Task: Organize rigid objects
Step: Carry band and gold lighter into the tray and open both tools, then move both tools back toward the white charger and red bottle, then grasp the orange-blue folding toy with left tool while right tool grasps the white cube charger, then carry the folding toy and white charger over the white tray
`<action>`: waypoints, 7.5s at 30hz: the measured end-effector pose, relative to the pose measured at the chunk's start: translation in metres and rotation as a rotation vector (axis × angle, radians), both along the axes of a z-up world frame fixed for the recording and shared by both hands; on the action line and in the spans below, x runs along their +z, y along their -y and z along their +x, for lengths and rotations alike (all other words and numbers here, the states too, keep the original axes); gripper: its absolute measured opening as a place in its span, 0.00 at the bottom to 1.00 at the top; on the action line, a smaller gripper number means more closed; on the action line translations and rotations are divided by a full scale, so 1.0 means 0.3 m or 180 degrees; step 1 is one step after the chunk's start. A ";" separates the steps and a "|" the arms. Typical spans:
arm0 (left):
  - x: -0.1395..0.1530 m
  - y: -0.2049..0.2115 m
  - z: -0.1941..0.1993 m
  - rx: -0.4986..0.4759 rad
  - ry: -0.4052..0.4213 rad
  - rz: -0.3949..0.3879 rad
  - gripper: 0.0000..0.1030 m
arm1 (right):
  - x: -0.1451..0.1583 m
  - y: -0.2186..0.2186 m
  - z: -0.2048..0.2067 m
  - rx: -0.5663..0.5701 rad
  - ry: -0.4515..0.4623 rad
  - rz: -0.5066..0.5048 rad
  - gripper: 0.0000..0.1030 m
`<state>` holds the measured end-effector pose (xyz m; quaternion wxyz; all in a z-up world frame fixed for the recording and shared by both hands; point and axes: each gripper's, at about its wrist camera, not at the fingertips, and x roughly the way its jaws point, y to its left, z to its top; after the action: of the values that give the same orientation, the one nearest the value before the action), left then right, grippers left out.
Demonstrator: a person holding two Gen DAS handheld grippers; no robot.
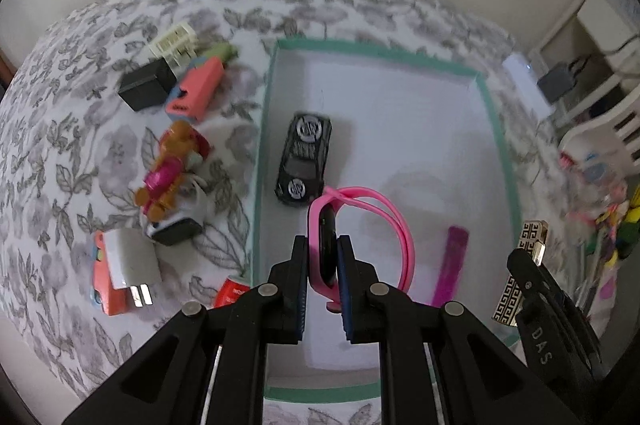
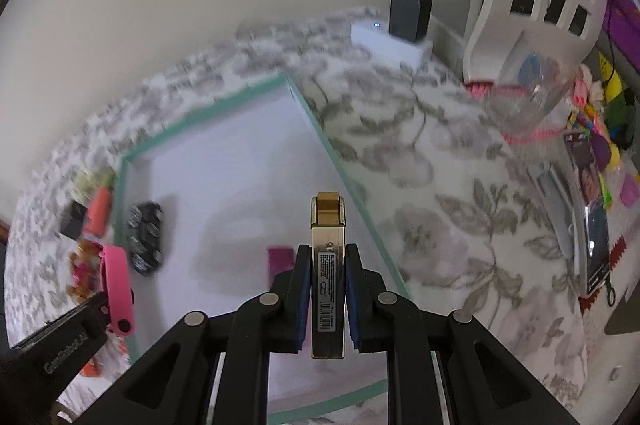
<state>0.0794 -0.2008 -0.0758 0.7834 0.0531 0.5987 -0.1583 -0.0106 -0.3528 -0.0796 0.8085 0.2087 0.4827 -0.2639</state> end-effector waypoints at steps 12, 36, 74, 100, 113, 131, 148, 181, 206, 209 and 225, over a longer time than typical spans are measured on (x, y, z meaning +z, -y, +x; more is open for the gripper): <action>-0.134 0.054 -0.035 -0.0224 -0.0150 0.0478 0.14 | -0.109 -0.016 0.015 0.0100 -0.0327 0.0053 0.16; -0.011 -0.003 0.020 -0.0094 -0.0042 0.0299 0.50 | -0.001 -0.034 0.018 0.0146 -0.0073 -0.0158 0.31; 0.082 -0.319 0.100 0.0938 0.0106 0.0498 0.78 | 0.115 -0.170 0.072 0.0402 0.0621 0.0014 1.00; 0.218 -0.852 0.151 0.1702 0.0376 0.0527 0.78 | 0.217 -0.567 0.216 0.1615 0.0676 0.0167 1.00; 0.040 -0.865 0.152 0.1534 -0.0118 0.0494 0.78 | 0.027 -0.713 0.267 0.2033 0.0157 0.0458 0.91; -0.066 -0.884 0.167 0.1453 -0.0438 0.0274 0.78 | -0.072 -0.801 0.340 0.2144 -0.0076 0.0529 0.35; -0.120 -0.772 0.167 0.1262 -0.0613 0.0045 0.78 | -0.087 -0.787 0.326 0.2174 -0.0157 0.0439 0.30; -0.263 -0.492 0.171 0.0930 -0.0546 0.0275 0.48 | -0.123 -0.694 0.297 0.1991 -0.0368 0.0482 0.29; -0.218 -0.552 0.148 0.0989 -0.0520 0.0146 0.42 | -0.144 -0.755 0.301 0.2099 -0.0423 0.0221 0.28; -0.179 -0.576 0.139 0.0973 -0.0422 0.0164 0.42 | -0.118 -0.726 0.291 0.2037 -0.0359 0.0283 0.28; 0.108 -0.537 0.107 0.0871 0.0202 0.0185 0.42 | 0.080 -0.547 0.231 0.1526 0.0265 0.0104 0.28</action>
<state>0.1115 -0.0399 -0.0434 0.8143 -0.0014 0.5796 -0.0308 0.0586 -0.1886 -0.0555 0.8638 0.1120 0.4889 -0.0477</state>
